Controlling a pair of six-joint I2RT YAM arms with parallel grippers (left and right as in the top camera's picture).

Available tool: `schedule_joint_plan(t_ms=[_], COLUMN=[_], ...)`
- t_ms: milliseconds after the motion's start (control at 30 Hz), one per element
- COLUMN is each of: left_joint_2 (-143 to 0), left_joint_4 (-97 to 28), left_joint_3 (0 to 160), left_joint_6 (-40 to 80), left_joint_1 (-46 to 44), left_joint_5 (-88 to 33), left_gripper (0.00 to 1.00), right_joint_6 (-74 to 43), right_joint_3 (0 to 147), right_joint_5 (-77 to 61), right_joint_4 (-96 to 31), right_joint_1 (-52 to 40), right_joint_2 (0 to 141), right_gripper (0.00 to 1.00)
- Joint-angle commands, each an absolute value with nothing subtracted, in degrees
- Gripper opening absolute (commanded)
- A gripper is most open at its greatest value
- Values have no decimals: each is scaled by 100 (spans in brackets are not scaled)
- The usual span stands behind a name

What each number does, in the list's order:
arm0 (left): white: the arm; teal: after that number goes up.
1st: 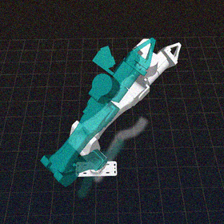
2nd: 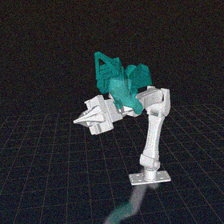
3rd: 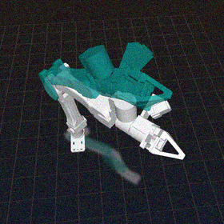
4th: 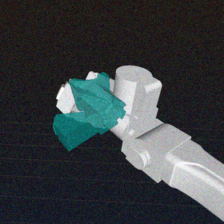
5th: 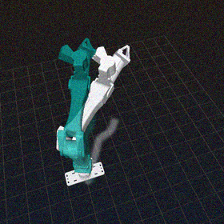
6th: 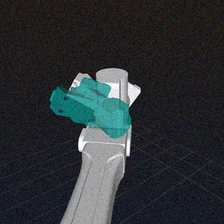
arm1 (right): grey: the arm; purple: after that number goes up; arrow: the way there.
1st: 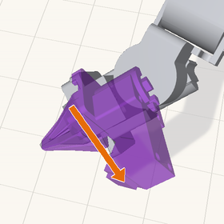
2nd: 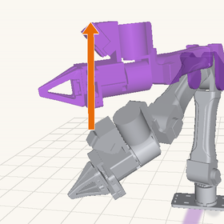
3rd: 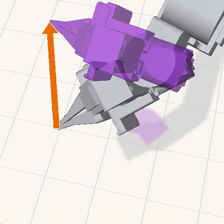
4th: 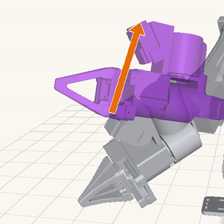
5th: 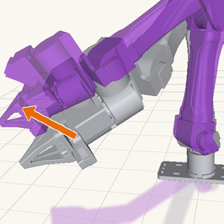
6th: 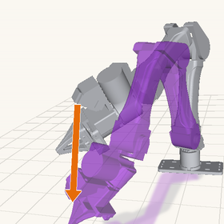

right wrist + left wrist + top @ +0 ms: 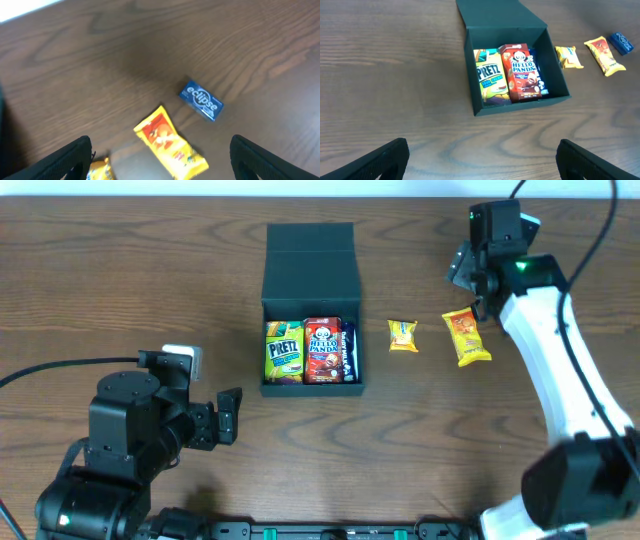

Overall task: Pack container
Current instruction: 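Withdraw the right gripper toward the orange snack bag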

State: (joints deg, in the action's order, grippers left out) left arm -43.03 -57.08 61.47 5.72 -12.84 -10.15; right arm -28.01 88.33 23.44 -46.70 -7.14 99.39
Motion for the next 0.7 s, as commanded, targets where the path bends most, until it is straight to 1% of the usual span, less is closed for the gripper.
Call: schedule_joint_plan(t_ms=[0, 200, 367, 500, 667], left_joint_2=[-4300, -4300, -4300, -4300, -4300], left_joint_4=[-5721, -5723, -5721, -5723, -5721], left_joint_3=[6167, 6167, 6167, 6167, 6167], left_joint_6=[530, 530, 530, 530, 530], left_joint_1=[-1278, -1278, -1278, -1278, -1278], left_joint_5=[-1037, -1035, -1035, -1035, -1035], left_gripper=[95, 95, 95, 95, 95], right_joint_6=[-2539, -2307, -2141, -1562, -1367], right_joint_3=[8886, 8886, 8879, 8877, 8877], right_joint_5=[2353, 1938, 1540, 781, 744], right_joint_4=[-4515, -4342, -4346, -4370, -4654], right_joint_1=[-532, -419, -305, -156, -189], right_joint_2=[10289, 10678, 10722, 10728, 10794], right_gripper=[87, 84, 86, 85, 86])
